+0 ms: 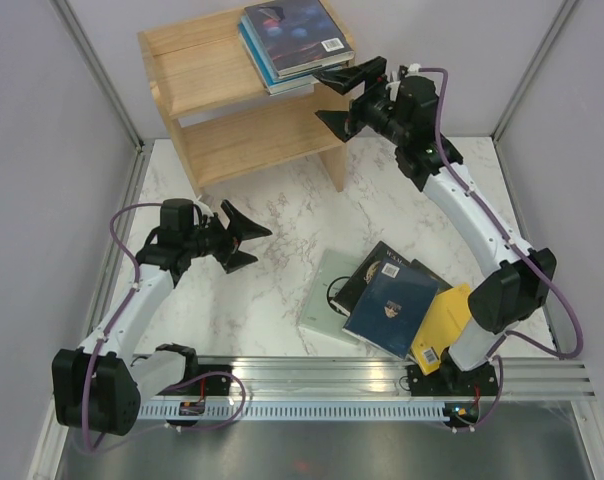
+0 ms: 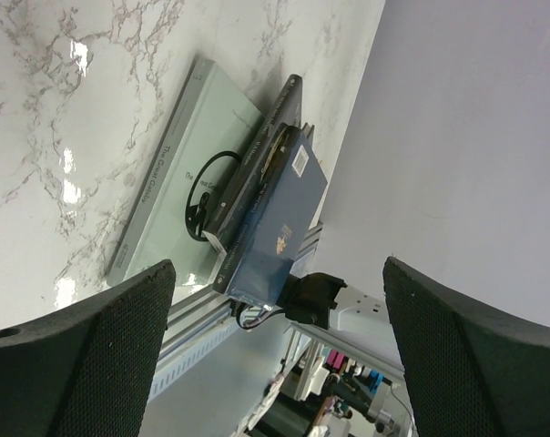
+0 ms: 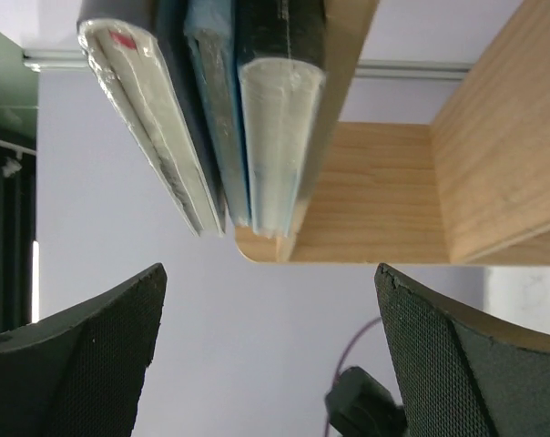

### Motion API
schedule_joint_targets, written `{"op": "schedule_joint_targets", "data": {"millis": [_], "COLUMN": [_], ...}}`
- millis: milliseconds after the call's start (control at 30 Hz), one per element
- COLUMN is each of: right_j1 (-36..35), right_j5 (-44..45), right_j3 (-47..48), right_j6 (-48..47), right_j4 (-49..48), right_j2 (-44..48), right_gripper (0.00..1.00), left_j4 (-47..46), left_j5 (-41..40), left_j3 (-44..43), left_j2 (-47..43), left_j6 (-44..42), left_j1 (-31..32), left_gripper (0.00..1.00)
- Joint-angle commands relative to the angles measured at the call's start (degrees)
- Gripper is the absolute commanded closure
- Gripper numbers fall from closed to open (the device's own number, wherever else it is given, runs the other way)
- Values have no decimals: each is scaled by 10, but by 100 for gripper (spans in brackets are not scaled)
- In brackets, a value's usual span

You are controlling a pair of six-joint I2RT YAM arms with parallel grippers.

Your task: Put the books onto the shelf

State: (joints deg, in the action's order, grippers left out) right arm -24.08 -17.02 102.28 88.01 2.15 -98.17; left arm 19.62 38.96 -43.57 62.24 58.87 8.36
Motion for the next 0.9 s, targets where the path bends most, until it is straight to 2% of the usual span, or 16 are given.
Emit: {"op": "schedule_joint_targets", "data": {"millis": [0,100,167,233,300,400,433,500,533,633,733,867], "right_j1": [20,31,32,32,32,32,32,46,51,86,124,133], "right_j5": [-55,-86,-87,-46,43,136,200,231,232,194,155,125], "right_j3": [-34,-66,-88,-124,-158,-207,-221,-253,-262,-305,-379,-460], "right_j6": [-69,-120,-190,-271,-319,-385,-393,-423,-435,-464,-471,-465], "right_j4": [0,28,64,163,295,432,457,516,530,568,601,613], "right_j2": [75,119,165,199,248,299,307,318,316,296,298,326], "right_gripper": [2,2,2,2,2,2,2,2,2,2,2,2], "left_j4": [4,3,3,2,3,3,2,2,2,-3,-5,-5], "left_j5": [-14,-19,-16,-16,-16,-48,-76,-101,-116,-122,-128,-117], "left_j3": [-10,-6,-13,-20,-33,-52,-58,-79,-85,-111,-137,-157], "left_j2": [-15,-22,-23,-19,-2,33,44,87,106,169,208,251], "left_j6": [-24,-24,-27,-31,-42,-52,-52,-52,-50,-39,-33,-42], "left_j1": [0,0,1,9,25,93,139,184,218,263,299,339], "left_gripper": [3,0,0,0,0,0,0,0,0,0,0,0]}}
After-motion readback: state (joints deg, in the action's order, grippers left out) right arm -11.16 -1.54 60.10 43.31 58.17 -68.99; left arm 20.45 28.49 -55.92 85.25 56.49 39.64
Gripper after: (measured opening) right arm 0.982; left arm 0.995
